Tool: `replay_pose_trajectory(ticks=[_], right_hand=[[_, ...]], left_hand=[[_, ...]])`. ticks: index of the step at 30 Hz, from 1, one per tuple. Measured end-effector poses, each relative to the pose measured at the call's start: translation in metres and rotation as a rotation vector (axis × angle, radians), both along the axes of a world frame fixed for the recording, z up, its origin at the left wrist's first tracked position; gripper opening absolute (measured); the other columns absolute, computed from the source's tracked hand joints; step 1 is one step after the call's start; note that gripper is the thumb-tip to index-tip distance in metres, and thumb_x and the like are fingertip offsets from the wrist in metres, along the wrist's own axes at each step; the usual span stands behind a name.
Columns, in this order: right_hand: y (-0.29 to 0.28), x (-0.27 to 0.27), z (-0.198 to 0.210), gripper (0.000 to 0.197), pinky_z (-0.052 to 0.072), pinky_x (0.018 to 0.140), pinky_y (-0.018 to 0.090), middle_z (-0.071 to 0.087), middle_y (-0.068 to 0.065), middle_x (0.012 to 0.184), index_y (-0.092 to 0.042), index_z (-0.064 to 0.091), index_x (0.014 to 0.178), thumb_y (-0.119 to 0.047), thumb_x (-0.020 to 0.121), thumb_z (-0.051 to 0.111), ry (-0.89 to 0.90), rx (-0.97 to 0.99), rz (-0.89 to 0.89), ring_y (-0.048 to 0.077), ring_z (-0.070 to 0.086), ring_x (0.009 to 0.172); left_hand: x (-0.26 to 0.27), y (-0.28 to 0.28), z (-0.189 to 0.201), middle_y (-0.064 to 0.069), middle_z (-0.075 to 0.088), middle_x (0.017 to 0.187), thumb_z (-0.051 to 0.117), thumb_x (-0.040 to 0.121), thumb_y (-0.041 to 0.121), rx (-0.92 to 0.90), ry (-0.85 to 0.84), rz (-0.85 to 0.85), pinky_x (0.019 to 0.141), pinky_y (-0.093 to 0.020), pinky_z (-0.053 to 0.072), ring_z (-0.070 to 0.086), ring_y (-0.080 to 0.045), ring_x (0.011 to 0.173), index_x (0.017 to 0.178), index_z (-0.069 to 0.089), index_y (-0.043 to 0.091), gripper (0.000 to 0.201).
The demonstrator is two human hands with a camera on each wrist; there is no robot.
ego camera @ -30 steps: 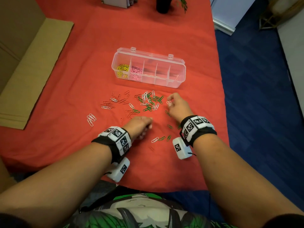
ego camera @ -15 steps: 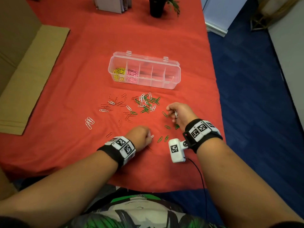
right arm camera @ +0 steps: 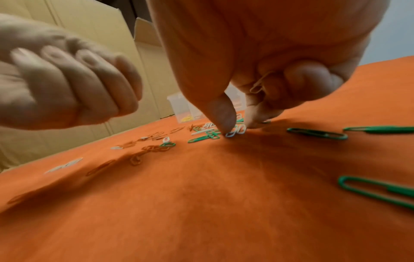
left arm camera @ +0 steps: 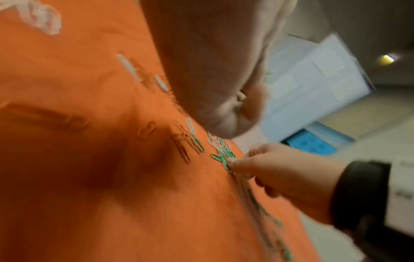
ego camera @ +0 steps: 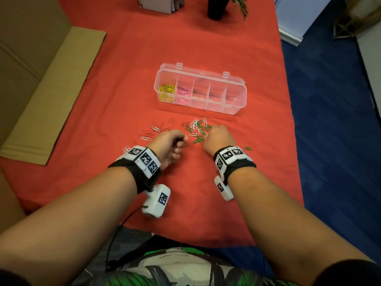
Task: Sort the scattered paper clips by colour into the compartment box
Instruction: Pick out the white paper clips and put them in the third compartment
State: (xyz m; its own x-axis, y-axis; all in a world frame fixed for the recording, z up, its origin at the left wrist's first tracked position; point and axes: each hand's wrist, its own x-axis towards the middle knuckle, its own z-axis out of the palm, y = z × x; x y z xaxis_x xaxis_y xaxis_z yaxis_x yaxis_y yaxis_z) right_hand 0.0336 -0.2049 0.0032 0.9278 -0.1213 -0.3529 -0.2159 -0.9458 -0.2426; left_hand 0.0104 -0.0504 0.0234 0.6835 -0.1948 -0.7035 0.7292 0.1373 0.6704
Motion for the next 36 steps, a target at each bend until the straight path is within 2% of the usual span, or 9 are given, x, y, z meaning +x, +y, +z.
replay_pose_trajectory(ticks=[2,4,7,12,20,25,28,31,36], right_hand=[[0.001,0.0,0.001,0.038,0.045,0.094,0.038,0.049,0.018,0.126,-0.001,0.049,0.12,-0.014,0.084,0.052,0.033,-0.009,0.031,0.035,0.055,0.115],[-0.002,0.0,0.003,0.038,0.045,0.095,0.038,0.048,0.018,0.127,-0.002,0.049,0.121,-0.013,0.084,0.052,0.063,-0.01,0.058,0.035,0.054,0.116],[-0.01,-0.001,0.006,0.031,0.045,0.093,0.038,0.049,0.018,0.124,-0.003,0.055,0.116,-0.012,0.086,0.05,0.071,-0.002,0.088,0.035,0.055,0.114],[-0.016,-0.009,0.001,0.029,0.047,0.09,0.038,0.046,0.015,0.118,-0.008,0.053,0.11,-0.005,0.082,0.05,0.038,0.059,0.141,0.035,0.055,0.108],[-0.019,-0.02,-0.005,0.024,0.045,0.085,0.039,0.049,0.016,0.115,-0.006,0.054,0.108,-0.007,0.085,0.048,0.042,0.046,0.224,0.034,0.055,0.106],[-0.026,-0.015,0.002,0.015,0.043,0.082,0.029,0.063,0.016,0.105,-0.006,0.059,0.098,-0.008,0.085,0.053,0.029,0.216,0.061,0.031,0.058,0.101],[-0.028,-0.013,0.007,0.031,0.041,0.078,0.027,0.067,0.016,0.1,-0.01,0.061,0.105,0.002,0.079,0.047,-0.009,0.333,-0.008,0.029,0.061,0.094],[-0.027,-0.012,0.008,0.033,0.037,0.083,0.027,0.062,0.015,0.107,-0.011,0.064,0.104,0.002,0.078,0.047,-0.019,0.312,0.049,0.029,0.058,0.1],[-0.019,-0.019,0.006,0.029,0.047,0.079,0.036,0.049,0.01,0.091,-0.017,0.067,0.097,-0.003,0.08,0.048,-0.072,0.228,0.13,0.032,0.057,0.092]], left_hand=[[0.009,-0.007,-0.007,0.005,0.051,0.05,0.055,0.086,0.024,0.428,-0.229,-0.141,0.046,-0.02,0.032,0.042,-0.006,0.04,0.066,0.059,0.017,0.021],[0.016,-0.011,-0.012,-0.002,0.066,0.071,0.06,0.085,0.033,0.773,-0.437,-0.291,0.062,-0.027,0.041,0.056,-0.015,0.064,0.073,0.066,0.016,0.022],[0.023,-0.018,-0.016,-0.01,0.07,0.09,0.06,0.084,0.034,0.998,-0.633,-0.457,0.072,-0.029,0.043,0.062,-0.026,0.087,0.089,0.07,0.014,0.023],[0.031,-0.027,-0.025,-0.012,0.062,0.114,0.056,0.087,0.022,1.115,-0.724,-0.696,0.088,-0.035,0.046,0.058,-0.031,0.106,0.11,0.066,0.02,0.026],[0.023,-0.02,-0.036,-0.018,0.061,0.112,0.046,0.09,0.018,1.205,-0.72,-0.845,0.086,-0.039,0.045,0.057,-0.035,0.105,0.103,0.06,0.005,0.023],[0.008,-0.013,-0.039,-0.019,0.062,0.108,0.046,0.088,0.019,1.158,-0.683,-0.845,0.087,-0.04,0.046,0.057,-0.036,0.103,0.099,0.06,0.006,0.023],[0.004,-0.011,-0.035,-0.017,0.061,0.108,0.051,0.086,0.022,1.162,-0.711,-0.771,0.088,-0.039,0.044,0.056,-0.034,0.104,0.099,0.061,0.008,0.021],[0.003,-0.01,-0.034,-0.016,0.06,0.11,0.056,0.086,0.028,1.187,-0.722,-0.788,0.088,-0.038,0.043,0.056,-0.034,0.105,0.101,0.061,0.008,0.026],[-0.002,-0.013,-0.035,-0.018,0.063,0.106,0.049,0.086,0.018,1.175,-0.698,-0.831,0.084,-0.04,0.047,0.059,-0.035,0.101,0.097,0.063,0.007,0.021]])
